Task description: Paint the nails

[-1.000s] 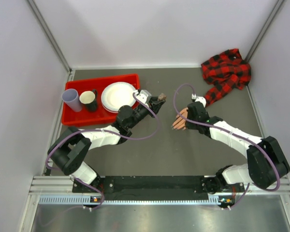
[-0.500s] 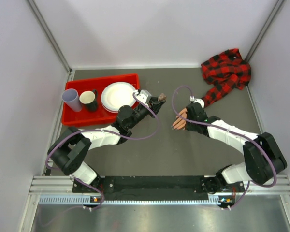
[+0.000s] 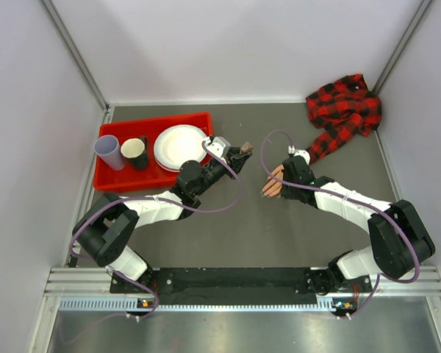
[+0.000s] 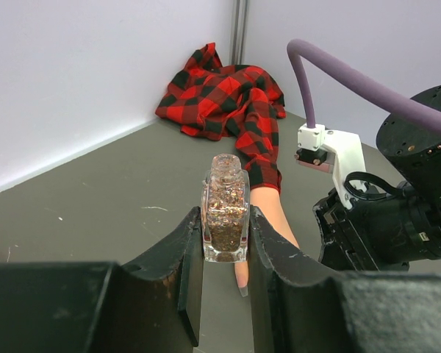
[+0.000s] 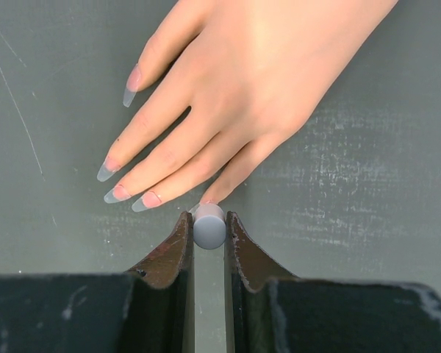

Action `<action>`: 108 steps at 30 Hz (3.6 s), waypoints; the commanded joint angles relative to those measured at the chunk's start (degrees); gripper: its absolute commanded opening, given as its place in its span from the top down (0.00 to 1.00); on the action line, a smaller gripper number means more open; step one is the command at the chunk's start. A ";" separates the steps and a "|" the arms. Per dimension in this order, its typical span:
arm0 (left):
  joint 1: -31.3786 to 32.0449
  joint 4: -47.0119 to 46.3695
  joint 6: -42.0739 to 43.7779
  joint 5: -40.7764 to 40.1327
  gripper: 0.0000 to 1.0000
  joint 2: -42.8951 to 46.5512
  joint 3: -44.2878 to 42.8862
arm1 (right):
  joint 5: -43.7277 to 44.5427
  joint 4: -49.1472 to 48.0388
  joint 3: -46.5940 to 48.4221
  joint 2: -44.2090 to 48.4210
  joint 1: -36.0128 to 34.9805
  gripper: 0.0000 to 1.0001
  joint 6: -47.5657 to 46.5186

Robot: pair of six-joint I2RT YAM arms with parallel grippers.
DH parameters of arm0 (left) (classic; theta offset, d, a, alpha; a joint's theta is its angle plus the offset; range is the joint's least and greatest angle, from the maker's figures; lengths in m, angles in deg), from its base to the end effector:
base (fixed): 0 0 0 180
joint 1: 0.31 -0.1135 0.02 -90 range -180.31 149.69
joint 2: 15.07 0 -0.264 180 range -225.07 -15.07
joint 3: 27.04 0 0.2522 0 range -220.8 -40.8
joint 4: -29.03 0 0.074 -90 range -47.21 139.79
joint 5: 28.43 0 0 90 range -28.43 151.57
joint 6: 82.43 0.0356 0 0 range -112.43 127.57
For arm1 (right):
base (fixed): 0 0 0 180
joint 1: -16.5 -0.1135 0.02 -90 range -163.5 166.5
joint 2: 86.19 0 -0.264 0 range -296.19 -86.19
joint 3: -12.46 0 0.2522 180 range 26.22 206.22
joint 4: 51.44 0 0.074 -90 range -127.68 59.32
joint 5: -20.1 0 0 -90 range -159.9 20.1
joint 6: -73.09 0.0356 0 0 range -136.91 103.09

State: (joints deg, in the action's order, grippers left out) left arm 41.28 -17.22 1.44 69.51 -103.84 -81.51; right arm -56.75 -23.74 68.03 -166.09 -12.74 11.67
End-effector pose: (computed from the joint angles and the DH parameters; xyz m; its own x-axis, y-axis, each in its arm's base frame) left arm 0.2432 -0.2224 0.2579 0.0730 -0.2062 -0.9758 0.7707 0.6326 -0.0760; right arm 0.2399 0.1250 0.1838 -0.7732 0.1010 -0.6261 0.0186 0.9904 0.1368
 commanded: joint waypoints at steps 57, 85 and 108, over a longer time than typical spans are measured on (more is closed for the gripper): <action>-0.36 6.47 -5.11 10.32 1.00 10.98 -0.69 | -3.29 23.50 8.55 32.34 -0.91 1.00 -3.61; 4.91 31.88 -7.58 53.23 1.00 23.82 1.25 | -31.35 38.98 37.03 30.34 -17.14 1.00 -4.41; 5.44 34.17 -4.94 51.12 1.00 23.91 1.25 | -25.63 36.52 34.84 22.77 -24.99 1.00 -2.91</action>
State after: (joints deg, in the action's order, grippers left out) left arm 46.41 17.91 -4.90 120.63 -80.34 -78.08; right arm -83.22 14.35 103.80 -143.79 -36.76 8.21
